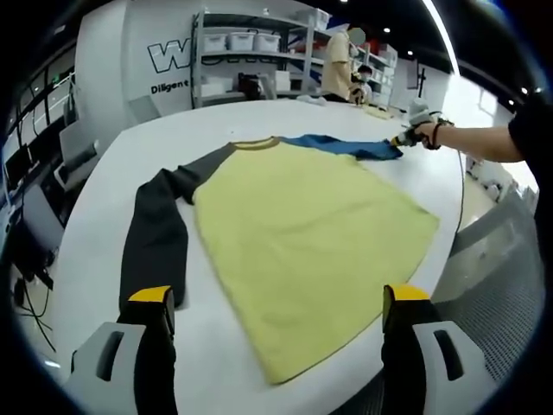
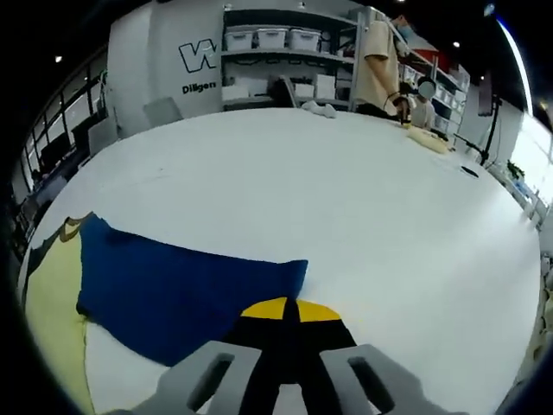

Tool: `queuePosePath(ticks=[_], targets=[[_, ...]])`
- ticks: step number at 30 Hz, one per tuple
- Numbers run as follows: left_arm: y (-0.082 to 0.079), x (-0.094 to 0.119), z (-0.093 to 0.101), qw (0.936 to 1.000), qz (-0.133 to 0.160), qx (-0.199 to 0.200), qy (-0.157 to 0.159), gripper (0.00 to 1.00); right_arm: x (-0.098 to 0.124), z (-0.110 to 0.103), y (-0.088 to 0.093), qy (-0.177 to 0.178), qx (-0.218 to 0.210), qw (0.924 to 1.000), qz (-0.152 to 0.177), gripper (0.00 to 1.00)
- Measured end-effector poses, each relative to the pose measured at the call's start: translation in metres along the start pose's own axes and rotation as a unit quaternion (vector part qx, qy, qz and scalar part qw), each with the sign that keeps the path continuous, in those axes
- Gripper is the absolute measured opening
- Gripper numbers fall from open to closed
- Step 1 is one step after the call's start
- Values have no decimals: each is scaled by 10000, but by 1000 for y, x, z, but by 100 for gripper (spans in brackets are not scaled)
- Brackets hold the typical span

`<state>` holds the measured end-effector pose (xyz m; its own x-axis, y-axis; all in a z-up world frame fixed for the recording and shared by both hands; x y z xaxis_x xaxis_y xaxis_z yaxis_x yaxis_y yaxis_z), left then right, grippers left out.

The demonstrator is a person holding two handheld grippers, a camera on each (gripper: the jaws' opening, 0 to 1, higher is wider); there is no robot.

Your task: Fold the garment on the visible template until the final outline fits inside the template.

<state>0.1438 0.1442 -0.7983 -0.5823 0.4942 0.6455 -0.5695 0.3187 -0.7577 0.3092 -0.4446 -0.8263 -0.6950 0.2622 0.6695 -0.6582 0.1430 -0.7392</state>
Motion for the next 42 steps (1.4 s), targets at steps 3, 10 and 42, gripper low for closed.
queuePosePath(ticks=[3,10,42], targets=[[1,0,0,10000,-21,-4,-5,95,1,2,-6,29,-20,10000,6,0],[-1,0,-1,10000,24,-36,-21,99,1,3,-10,-60,-159,9997,-149,0],[-10,2,7,9996,198,-190,121,99,41,-76,-46,-759,-132,9965,-336,0]])
Point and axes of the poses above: the point that each gripper's makers call its tool centre point, and the gripper's own axes: x roughly backward along the fingers, z roughly to its right, y roughly out of its underside, the point moved 3 cm from there along x, roughly backward along the fingers, and after that the axes turned 2 degrees about y, right-handed, at the moved point
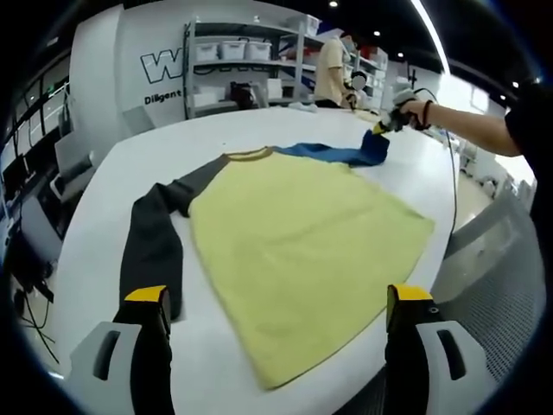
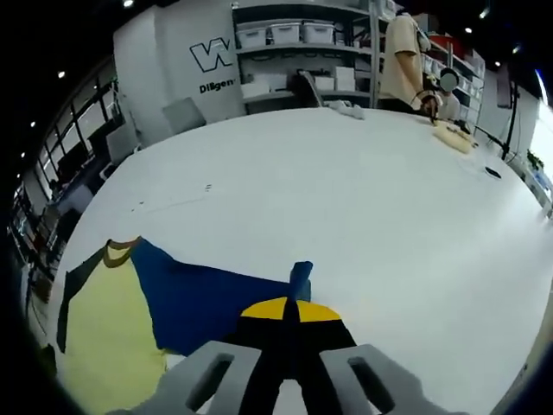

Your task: Fold the garment on the visible template until the final outline fits inside the template.

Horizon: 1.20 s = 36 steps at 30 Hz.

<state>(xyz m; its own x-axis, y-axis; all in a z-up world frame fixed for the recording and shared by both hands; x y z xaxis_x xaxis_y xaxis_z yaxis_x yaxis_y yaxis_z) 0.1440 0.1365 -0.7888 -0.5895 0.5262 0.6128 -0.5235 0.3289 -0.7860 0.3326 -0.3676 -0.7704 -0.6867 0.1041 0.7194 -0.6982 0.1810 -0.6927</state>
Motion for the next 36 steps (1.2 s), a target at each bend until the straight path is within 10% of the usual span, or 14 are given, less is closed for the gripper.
queuePosePath(ticks=[36], targets=[[1,0,2,10000,-33,-33,78,99,30,-183,-50,-1654,1126,9798,-40,0]])
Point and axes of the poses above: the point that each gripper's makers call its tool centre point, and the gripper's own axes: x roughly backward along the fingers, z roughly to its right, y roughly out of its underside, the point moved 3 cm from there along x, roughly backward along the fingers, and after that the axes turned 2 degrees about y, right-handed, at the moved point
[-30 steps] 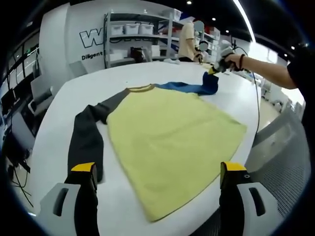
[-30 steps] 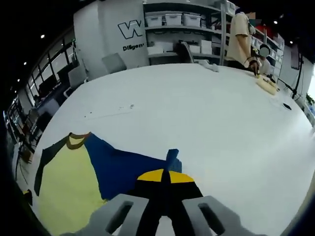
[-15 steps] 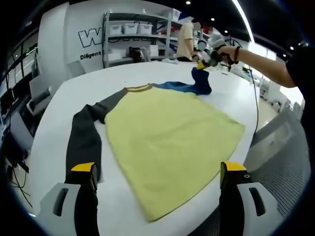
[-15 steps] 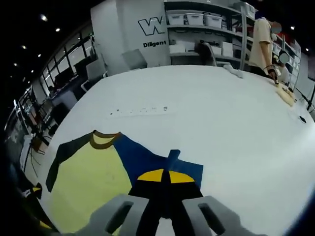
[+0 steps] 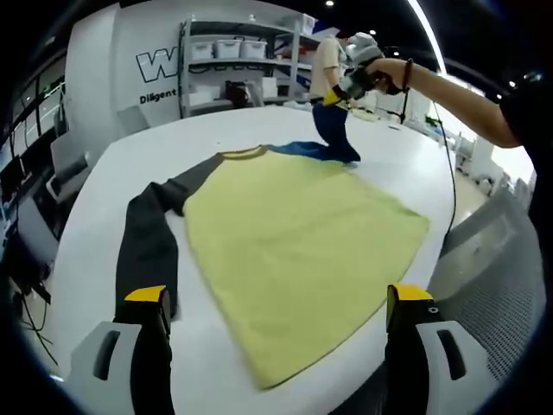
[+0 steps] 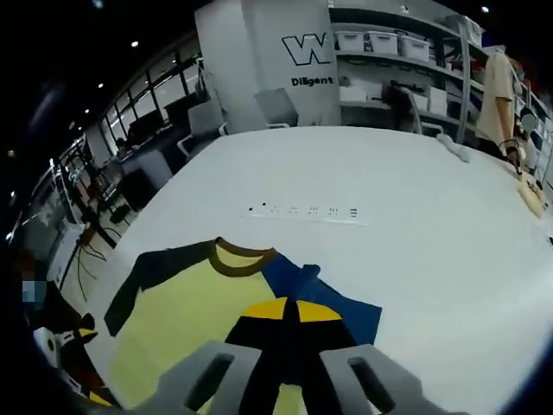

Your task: Fold the garment on the visible template until the final outline fits inside the template.

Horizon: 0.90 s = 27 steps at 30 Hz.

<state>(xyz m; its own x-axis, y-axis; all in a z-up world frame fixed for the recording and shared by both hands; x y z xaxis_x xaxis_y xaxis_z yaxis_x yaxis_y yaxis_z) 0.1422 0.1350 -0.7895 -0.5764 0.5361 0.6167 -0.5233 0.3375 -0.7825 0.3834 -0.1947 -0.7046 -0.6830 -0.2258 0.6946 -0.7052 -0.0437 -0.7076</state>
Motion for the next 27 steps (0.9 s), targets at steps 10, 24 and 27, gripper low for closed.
queuePosePath(ticks=[10,24,27], targets=[[-1,0,0,10000,31,21,1,99,4,-63,2,-365,315,9988,-2,0],[0,0,0,10000,14,24,31,99,-20,-122,-12,-799,279,9964,29,0],[0,0,0,10000,14,29,40,99,-24,-133,-14,-842,301,9960,40,0]])
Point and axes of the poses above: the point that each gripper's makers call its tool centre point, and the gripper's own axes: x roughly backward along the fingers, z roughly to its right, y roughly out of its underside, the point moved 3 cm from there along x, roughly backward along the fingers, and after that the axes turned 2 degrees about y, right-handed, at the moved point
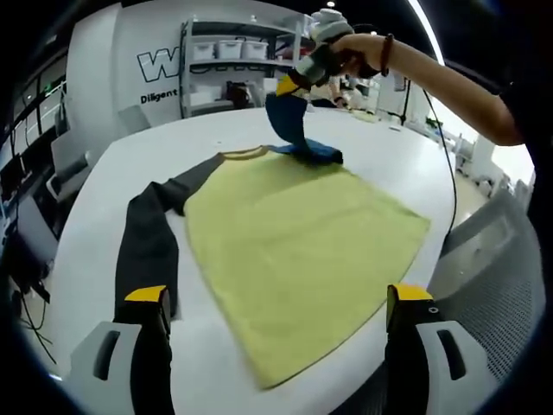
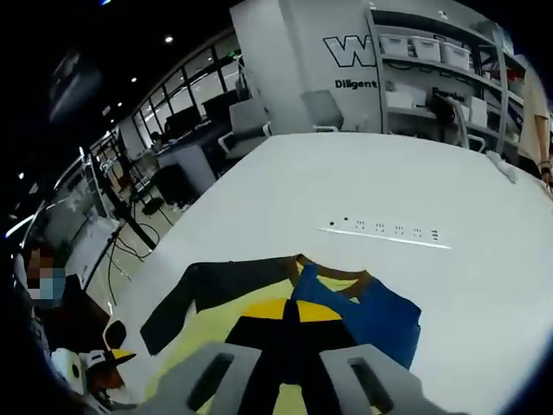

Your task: Fold the garment on the visible template until the final outline fits inside the template.

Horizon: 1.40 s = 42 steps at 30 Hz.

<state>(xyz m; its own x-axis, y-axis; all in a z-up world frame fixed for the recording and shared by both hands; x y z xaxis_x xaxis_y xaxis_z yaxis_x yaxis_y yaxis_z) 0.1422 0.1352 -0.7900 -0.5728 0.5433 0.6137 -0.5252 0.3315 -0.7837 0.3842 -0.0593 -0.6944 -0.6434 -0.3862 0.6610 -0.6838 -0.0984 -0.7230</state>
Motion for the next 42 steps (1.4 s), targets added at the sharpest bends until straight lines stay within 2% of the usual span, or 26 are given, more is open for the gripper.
queuePosePath(ticks=[4,11,16,21,24,25,27,33,42], targets=[[0,0,0,10000,0,11,-1,99,-17,-15,0,-46,21,10000,-63,0],[1,0,0,10000,-10,20,17,99,-33,-43,13,-233,83,9993,-285,0],[3,0,-1,10000,-38,28,8,99,-42,-52,22,-251,203,9984,-460,0],[3,0,-1,10000,-52,39,11,99,-50,-61,36,-242,674,9952,-667,0],[4,0,0,10000,-63,38,20,99,-52,-67,40,-289,881,9934,-683,0],[4,0,-1,10000,-69,32,19,99,-52,-71,44,-337,1087,9908,-733,0],[4,-1,-1,10000,-81,38,23,99,-54,-75,47,-339,1178,9894,-783,0],[4,-1,0,10000,-75,44,38,99,-65,-86,52,-437,1307,9868,-855,0],[4,-1,0,9999,-74,50,62,99,-79,-94,74,-520,1443,9818,-1117,0]])
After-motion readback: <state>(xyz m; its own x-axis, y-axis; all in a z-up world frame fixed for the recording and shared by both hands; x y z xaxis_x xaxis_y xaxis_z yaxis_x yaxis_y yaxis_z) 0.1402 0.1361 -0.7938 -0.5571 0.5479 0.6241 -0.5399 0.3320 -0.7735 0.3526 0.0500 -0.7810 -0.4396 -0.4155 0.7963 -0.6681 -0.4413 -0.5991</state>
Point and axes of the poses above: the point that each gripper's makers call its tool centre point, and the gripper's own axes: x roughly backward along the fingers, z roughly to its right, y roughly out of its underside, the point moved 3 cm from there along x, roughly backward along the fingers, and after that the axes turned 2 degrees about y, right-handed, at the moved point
